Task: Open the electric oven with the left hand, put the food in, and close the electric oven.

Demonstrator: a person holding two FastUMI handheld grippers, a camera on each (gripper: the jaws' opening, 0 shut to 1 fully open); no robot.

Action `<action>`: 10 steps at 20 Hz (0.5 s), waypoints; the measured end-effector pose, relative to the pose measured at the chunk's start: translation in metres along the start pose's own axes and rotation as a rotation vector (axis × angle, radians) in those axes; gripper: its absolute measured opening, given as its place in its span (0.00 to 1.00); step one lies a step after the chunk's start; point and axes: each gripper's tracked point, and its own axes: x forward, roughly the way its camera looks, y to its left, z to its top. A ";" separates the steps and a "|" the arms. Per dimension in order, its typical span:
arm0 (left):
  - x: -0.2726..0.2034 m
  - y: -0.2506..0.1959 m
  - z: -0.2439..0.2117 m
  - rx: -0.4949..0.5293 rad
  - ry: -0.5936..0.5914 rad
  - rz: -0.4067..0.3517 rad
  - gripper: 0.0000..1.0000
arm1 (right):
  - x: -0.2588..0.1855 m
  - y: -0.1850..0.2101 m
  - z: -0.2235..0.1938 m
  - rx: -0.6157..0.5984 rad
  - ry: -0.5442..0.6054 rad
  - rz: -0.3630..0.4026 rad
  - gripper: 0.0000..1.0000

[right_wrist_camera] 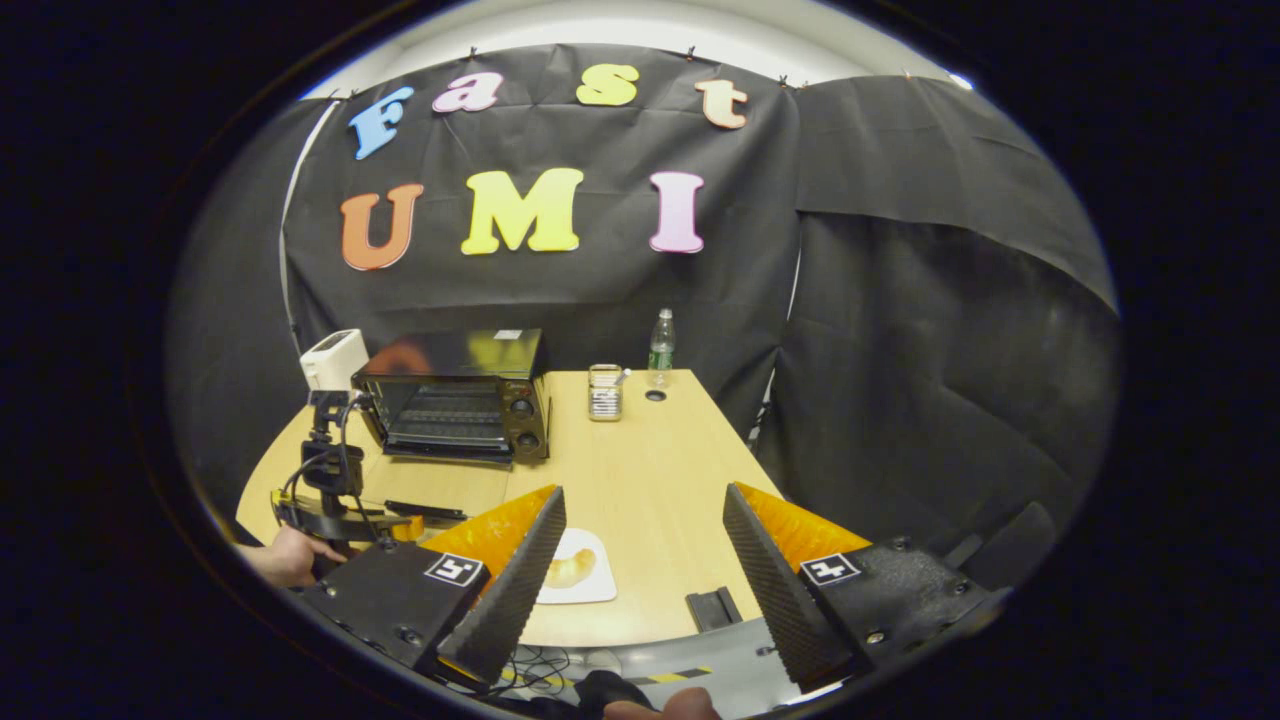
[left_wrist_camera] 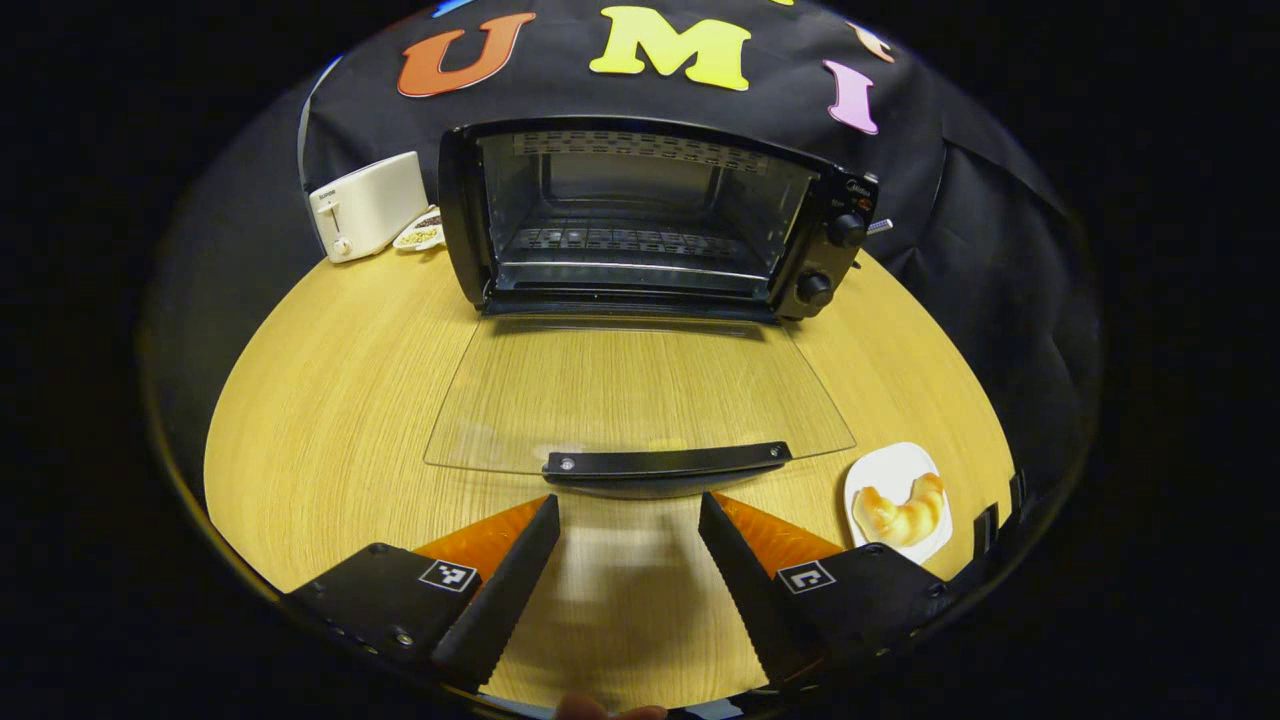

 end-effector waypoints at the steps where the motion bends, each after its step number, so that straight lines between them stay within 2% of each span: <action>1: -0.009 0.000 0.001 -0.006 -0.014 -0.005 0.93 | 0.002 0.002 -0.005 0.012 0.011 0.009 0.99; 2: -0.021 0.001 0.003 -0.015 -0.032 -0.011 0.83 | 0.004 0.006 -0.011 0.028 0.024 0.023 0.99; 3: -0.035 0.001 0.005 -0.026 -0.054 -0.023 0.93 | 0.007 0.010 -0.018 0.045 0.041 0.034 0.99; 6: -0.087 0.010 0.017 -0.036 -0.147 -0.034 0.93 | 0.025 0.023 -0.051 0.073 0.129 0.062 0.99; 7: -0.103 0.014 0.020 -0.037 -0.180 -0.035 0.83 | 0.031 0.029 -0.060 0.085 0.158 0.076 0.99; 8: -0.122 0.017 0.021 -0.039 -0.211 -0.033 0.93 | 0.036 0.036 -0.069 0.098 0.182 0.092 0.99; 10: -0.158 0.023 0.018 -0.049 -0.262 -0.027 0.93 | 0.051 0.053 -0.086 0.112 0.232 0.128 0.99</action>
